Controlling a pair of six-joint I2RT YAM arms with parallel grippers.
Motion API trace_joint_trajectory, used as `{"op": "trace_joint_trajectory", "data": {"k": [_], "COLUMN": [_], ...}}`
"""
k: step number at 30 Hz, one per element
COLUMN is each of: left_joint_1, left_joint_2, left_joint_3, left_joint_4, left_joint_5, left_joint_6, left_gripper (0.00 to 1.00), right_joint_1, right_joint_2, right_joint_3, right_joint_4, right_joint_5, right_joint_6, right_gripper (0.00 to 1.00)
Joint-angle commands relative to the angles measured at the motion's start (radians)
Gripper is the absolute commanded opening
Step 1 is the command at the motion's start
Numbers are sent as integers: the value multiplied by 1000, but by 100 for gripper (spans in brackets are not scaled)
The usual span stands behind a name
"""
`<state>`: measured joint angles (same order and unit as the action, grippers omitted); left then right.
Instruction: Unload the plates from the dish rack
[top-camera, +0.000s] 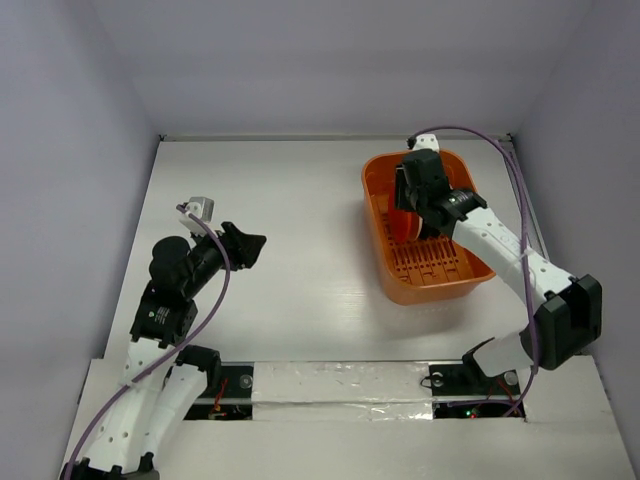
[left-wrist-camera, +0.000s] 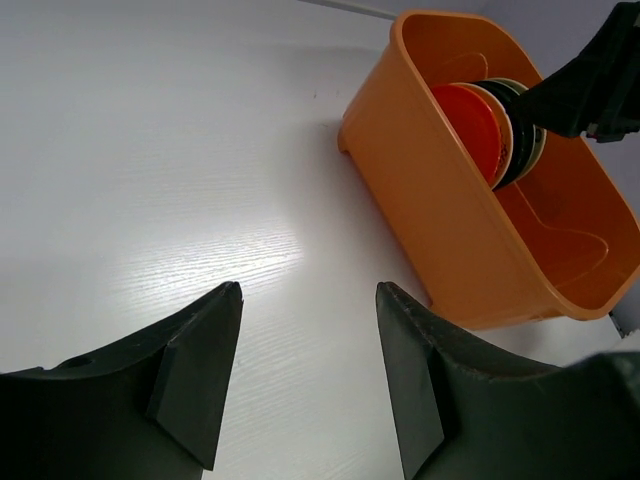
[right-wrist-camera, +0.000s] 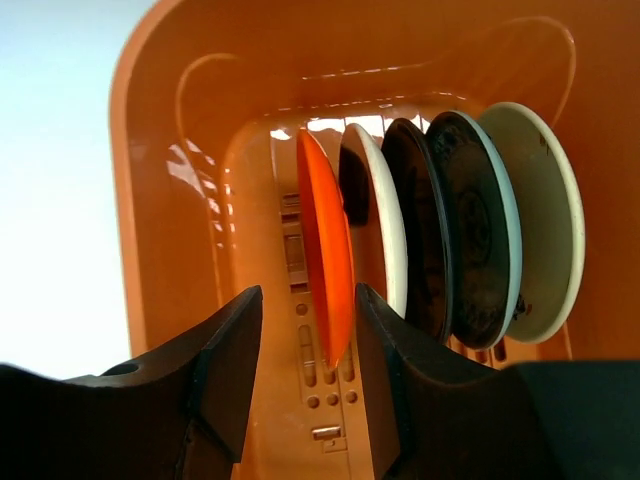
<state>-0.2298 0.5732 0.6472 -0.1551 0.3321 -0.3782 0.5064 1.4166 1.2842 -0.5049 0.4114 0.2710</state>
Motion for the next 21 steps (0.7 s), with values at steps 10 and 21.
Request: {"op": "trace_joint_trajectory", "data": {"k": [10,21], "left_joint_1": [-5,-5], "left_joint_2": [-15,-18], "left_joint_3": [-11,-11], "left_joint_4": [38,40], "left_joint_5": [5,7], "left_joint_6": [4,4], "left_gripper": [53,53], "right_joint_1": [7,17], "right_joint_2": [128,179], "right_joint_3": [70,86], "right_joint_4": [5,3], "right_joint_5": [122,145], "right_joint_6": [-24,-59], "right_gripper": [40,20]}}
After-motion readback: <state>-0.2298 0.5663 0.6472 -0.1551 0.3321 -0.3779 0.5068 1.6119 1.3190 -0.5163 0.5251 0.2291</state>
